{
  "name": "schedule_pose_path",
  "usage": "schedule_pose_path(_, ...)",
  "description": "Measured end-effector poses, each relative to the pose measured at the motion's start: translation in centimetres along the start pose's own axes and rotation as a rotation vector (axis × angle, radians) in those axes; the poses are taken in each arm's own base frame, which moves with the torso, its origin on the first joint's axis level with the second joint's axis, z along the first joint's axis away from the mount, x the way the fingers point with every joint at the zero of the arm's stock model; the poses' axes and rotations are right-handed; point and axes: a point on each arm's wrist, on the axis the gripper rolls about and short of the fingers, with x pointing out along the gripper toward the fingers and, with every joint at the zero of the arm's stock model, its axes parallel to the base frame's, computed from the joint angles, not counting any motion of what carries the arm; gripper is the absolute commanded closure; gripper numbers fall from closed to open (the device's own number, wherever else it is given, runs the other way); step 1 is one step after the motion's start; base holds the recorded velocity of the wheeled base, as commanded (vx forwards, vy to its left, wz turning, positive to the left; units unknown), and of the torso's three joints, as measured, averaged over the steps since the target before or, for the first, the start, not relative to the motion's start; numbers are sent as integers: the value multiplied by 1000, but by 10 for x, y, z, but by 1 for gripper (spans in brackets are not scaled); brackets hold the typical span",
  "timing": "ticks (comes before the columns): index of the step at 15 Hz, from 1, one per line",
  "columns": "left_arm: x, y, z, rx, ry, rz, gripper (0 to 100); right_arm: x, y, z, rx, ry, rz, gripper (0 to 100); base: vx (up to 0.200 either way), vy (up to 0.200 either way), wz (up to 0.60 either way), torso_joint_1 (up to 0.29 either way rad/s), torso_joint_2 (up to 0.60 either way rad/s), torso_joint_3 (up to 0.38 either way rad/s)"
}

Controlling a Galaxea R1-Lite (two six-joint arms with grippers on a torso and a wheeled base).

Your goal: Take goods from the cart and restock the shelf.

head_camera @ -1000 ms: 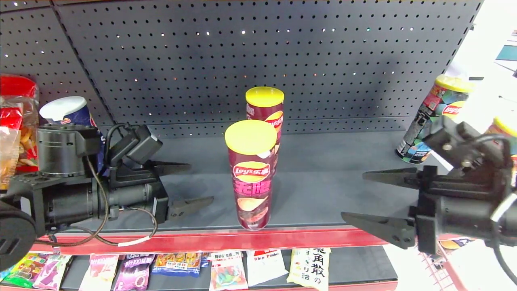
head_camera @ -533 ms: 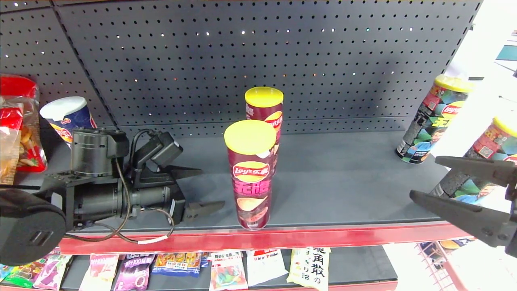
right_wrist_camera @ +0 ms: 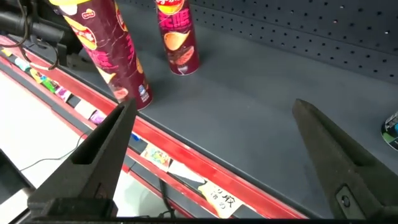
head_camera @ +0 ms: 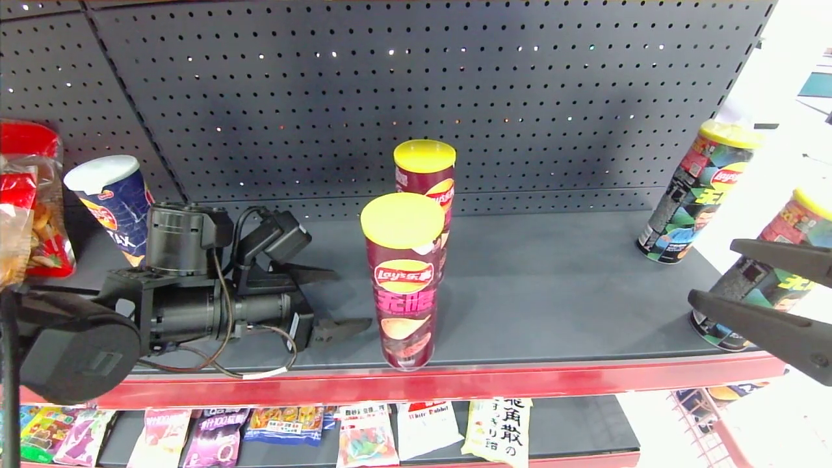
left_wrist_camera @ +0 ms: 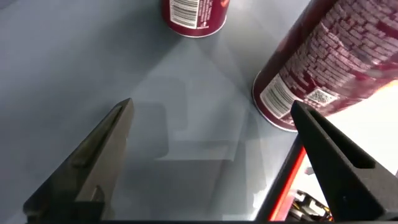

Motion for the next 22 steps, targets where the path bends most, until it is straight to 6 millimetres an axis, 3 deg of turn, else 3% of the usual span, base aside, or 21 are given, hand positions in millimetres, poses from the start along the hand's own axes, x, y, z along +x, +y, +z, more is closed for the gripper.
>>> schedule_pose_path(22, 27, 3, 6, 15, 0, -37, 0, -3, -2, 0, 3, -8, -16, 0, 0, 0, 0, 0, 0, 0)
